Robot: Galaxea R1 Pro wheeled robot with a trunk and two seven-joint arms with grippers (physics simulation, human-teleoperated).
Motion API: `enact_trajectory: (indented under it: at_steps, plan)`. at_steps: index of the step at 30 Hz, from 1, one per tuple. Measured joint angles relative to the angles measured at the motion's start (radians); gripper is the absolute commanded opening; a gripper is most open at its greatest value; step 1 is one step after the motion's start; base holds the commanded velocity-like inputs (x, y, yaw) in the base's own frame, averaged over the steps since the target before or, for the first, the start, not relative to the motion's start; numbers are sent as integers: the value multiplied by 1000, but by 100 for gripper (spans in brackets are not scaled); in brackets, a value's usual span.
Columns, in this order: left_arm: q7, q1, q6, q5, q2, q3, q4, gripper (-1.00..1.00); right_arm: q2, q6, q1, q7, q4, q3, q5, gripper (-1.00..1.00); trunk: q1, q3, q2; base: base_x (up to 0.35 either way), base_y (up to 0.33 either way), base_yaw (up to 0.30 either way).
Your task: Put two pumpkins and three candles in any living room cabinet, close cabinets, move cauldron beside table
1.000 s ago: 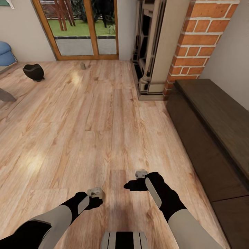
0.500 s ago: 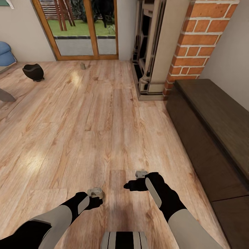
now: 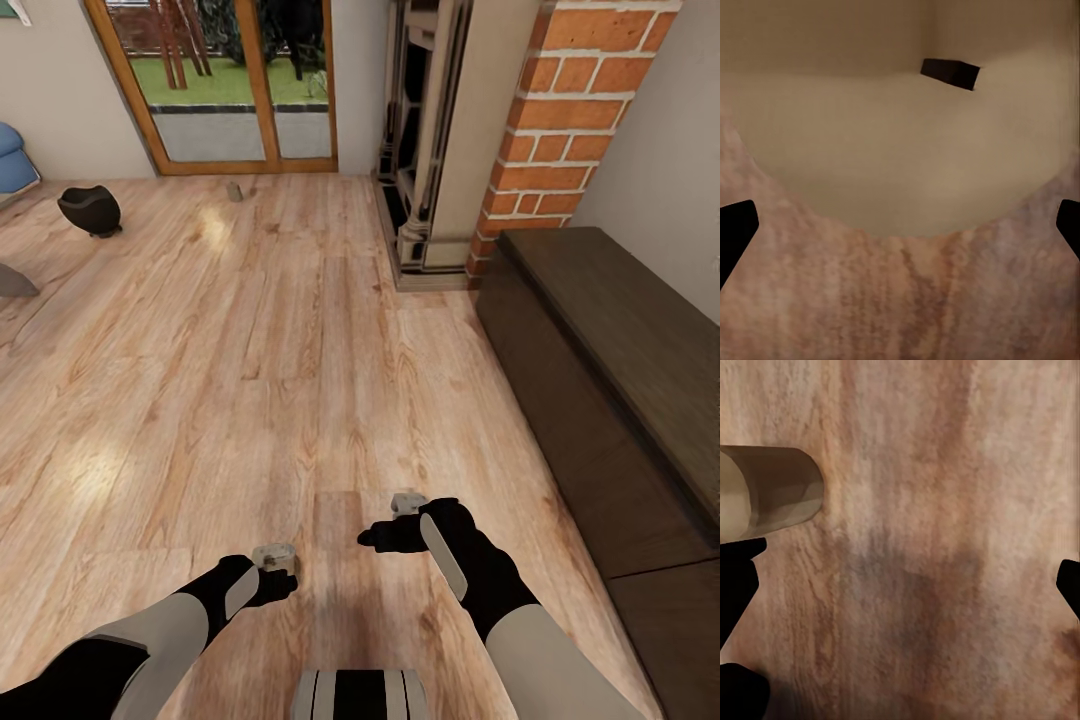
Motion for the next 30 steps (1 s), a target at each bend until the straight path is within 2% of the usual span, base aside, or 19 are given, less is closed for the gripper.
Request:
enact_trajectory:
  at_steps: [22,30]
  plan:
    - [0,0,-1,0,0,0,0,100,0,0,0,0,0,0,0,100,0,0,0,3,0,-4]
    - [0,0,-2,2,0,0,1,100,0,0,0,0,0,0,1,100,-1,0,0,274,0,0]
